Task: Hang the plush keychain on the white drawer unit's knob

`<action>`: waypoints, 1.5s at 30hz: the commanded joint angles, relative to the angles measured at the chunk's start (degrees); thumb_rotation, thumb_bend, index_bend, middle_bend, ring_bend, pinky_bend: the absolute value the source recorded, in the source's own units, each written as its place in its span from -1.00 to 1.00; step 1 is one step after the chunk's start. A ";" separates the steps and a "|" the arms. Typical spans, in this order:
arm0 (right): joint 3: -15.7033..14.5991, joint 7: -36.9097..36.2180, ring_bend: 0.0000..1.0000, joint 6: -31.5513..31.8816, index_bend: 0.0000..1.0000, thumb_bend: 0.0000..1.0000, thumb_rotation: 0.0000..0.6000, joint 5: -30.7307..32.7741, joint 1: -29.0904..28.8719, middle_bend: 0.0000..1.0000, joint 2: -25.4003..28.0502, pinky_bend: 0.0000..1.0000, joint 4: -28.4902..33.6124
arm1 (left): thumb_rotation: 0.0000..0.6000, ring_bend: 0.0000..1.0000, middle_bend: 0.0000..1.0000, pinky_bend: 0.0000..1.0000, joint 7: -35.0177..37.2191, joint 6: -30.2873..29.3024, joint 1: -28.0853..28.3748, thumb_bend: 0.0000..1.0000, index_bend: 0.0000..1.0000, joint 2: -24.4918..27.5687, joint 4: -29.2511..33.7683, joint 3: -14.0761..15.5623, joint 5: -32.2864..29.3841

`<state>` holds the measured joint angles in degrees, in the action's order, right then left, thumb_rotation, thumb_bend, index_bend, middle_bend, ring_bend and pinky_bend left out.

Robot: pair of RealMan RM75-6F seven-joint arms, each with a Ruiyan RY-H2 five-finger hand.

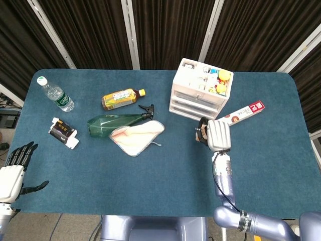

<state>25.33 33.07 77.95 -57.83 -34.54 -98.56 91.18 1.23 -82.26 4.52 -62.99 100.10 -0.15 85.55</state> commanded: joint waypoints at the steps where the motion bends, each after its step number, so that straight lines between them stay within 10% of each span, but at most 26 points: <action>1: 1.88 0.40 1.00 1.33 0.23 -0.23 1.00 0.06 -1.33 1.00 -0.20 0.85 -0.22 | 1.00 -1.00 -1.00 -1.00 0.11 0.03 0.03 -0.80 -1.00 0.03 0.04 0.00 0.04; 45: 5.80 -1.47 1.00 -1.91 0.20 -0.23 1.00 1.42 -14.49 1.00 -7.60 0.84 -18.11 | 1.00 -1.00 -1.00 -1.00 3.13 1.62 0.61 -0.80 -1.00 1.09 0.55 -0.56 -1.77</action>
<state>30.99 31.87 76.28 -56.42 -48.60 -105.91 73.72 4.34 -80.66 5.12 -61.90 100.65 -0.69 83.79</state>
